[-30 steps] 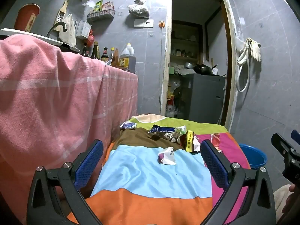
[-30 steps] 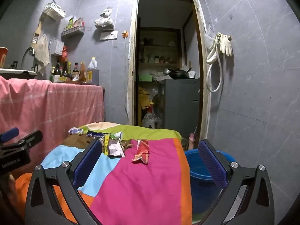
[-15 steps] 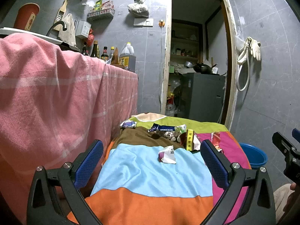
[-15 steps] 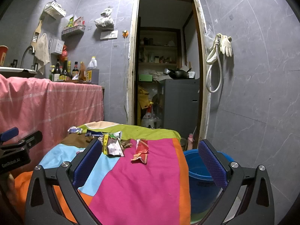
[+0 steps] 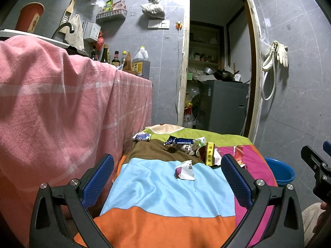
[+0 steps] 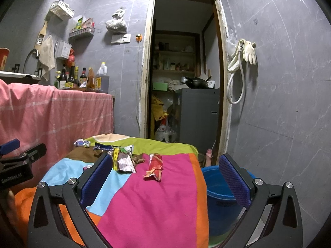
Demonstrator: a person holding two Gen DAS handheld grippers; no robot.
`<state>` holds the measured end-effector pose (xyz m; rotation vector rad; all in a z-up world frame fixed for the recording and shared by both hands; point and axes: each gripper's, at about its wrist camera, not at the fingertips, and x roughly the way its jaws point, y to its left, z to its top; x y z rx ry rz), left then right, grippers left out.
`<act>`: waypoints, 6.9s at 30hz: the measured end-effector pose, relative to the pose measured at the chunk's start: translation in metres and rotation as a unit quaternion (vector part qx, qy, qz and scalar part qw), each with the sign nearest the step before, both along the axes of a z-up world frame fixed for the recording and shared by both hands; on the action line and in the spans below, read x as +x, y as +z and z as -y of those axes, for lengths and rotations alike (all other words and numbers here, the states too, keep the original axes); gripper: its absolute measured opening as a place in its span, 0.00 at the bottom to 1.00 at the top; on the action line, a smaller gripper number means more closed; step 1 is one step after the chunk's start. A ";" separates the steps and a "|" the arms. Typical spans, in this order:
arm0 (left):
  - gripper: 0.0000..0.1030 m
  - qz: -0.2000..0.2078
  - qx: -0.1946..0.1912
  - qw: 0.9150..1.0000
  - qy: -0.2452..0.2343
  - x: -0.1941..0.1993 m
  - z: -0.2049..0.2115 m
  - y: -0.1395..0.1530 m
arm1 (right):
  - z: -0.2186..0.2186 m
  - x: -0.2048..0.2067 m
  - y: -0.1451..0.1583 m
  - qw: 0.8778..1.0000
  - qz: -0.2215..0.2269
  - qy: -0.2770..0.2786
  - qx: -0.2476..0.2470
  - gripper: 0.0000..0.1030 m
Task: Collect trash
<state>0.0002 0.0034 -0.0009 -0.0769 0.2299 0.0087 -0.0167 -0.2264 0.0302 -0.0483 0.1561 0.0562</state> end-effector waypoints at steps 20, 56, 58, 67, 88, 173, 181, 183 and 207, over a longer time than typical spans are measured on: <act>0.98 0.000 0.001 1.000 0.000 0.000 -0.003 -0.001 | 0.004 0.002 -0.001 1.000 0.000 0.000 -0.002 1.00; 0.98 0.002 0.002 1.000 0.002 0.002 -0.008 -0.007 | 0.000 0.002 -0.001 1.000 0.004 0.004 -0.006 1.00; 0.98 0.002 0.004 1.000 0.003 0.002 -0.008 -0.006 | 0.000 0.003 0.000 1.000 0.003 0.005 -0.006 1.00; 0.98 0.006 0.007 1.000 0.002 0.006 -0.002 -0.001 | -0.004 0.005 0.009 1.000 0.021 0.016 -0.006 1.00; 0.98 -0.137 0.004 0.990 -0.008 0.127 0.012 -0.022 | 0.019 0.122 -0.002 0.999 -0.018 0.038 -0.012 1.00; 0.33 -0.076 -0.028 0.960 -0.268 0.261 0.330 -0.003 | 0.253 0.186 -0.012 0.997 -0.027 -0.076 0.007 0.40; 0.33 -0.150 -0.038 0.954 -0.258 0.288 0.339 -0.039 | 0.268 0.208 -0.046 0.993 -0.088 -0.071 0.038 0.40; 0.37 -0.160 -0.035 0.951 -0.261 0.290 0.341 -0.043 | 0.269 0.213 -0.050 0.992 -0.099 -0.067 0.038 0.42; 0.95 -0.046 -0.101 0.976 -0.188 0.238 0.196 0.062 | 0.215 0.169 0.033 0.997 0.004 -0.037 0.064 0.98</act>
